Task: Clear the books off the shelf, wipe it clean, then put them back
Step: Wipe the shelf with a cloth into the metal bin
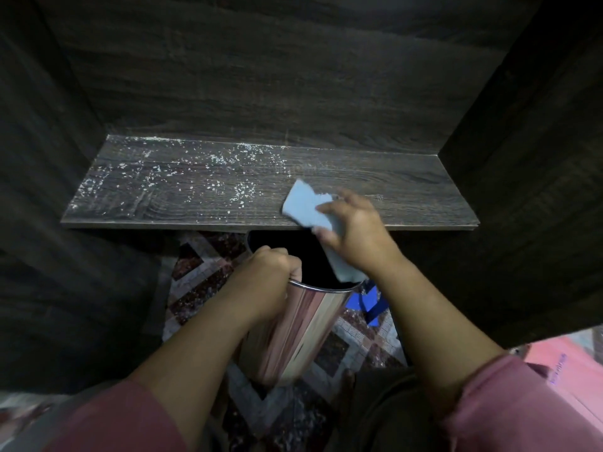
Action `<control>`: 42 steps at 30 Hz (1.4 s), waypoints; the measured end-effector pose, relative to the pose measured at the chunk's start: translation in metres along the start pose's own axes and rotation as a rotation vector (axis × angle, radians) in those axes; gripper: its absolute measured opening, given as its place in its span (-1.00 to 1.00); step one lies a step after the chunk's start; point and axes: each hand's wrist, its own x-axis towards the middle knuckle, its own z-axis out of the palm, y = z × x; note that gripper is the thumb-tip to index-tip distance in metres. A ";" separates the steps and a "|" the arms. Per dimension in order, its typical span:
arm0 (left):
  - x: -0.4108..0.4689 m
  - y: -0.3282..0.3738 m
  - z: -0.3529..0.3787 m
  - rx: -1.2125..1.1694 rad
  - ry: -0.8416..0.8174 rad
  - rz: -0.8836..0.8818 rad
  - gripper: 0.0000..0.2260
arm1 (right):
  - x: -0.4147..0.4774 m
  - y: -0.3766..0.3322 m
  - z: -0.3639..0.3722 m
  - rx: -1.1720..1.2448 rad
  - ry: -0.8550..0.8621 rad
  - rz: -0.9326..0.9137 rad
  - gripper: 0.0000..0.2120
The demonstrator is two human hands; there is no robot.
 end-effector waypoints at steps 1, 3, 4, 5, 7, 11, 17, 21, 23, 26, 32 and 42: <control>0.000 0.000 0.000 0.005 -0.002 -0.002 -0.79 | -0.004 0.002 0.008 -0.100 -0.121 0.014 -0.37; 0.000 -0.001 0.000 0.007 -0.002 -0.003 -0.79 | -0.010 0.006 0.018 -0.243 -0.269 0.059 -0.18; 0.000 -0.002 0.001 0.004 0.001 -0.002 -0.79 | -0.011 0.007 0.018 -0.253 -0.288 0.064 -0.15; 0.000 -0.002 0.001 -0.003 0.005 -0.001 -0.78 | -0.011 0.008 0.018 -0.250 -0.278 0.054 -0.17; 0.000 -0.003 0.002 -0.011 0.009 -0.003 -0.77 | -0.011 0.009 0.016 -0.248 -0.238 0.005 -0.28; -0.001 -0.004 0.002 0.003 0.014 0.001 -0.77 | -0.014 0.006 0.018 -0.264 -0.168 -0.040 -0.38; -0.002 -0.001 0.003 0.032 -0.007 -0.013 -0.80 | -0.006 0.003 0.034 -0.345 -0.110 0.013 -0.24; 0.000 -0.003 0.004 0.024 -0.015 -0.026 -0.77 | 0.003 -0.001 0.036 -0.168 -0.037 -0.012 -0.42; 0.002 -0.004 0.004 0.044 -0.023 -0.035 -0.76 | 0.007 -0.004 0.024 -0.041 0.009 0.034 -0.52; 0.003 -0.006 0.005 0.081 -0.038 -0.045 -0.76 | 0.017 -0.004 -0.006 0.099 0.126 0.087 -0.61; 0.004 -0.005 0.006 0.114 -0.060 -0.045 -0.77 | 0.050 0.040 -0.020 0.141 0.300 0.174 -0.63; 0.007 -0.001 0.008 0.099 -0.042 -0.038 -0.78 | 0.037 0.022 0.017 -0.013 -0.009 0.095 -0.44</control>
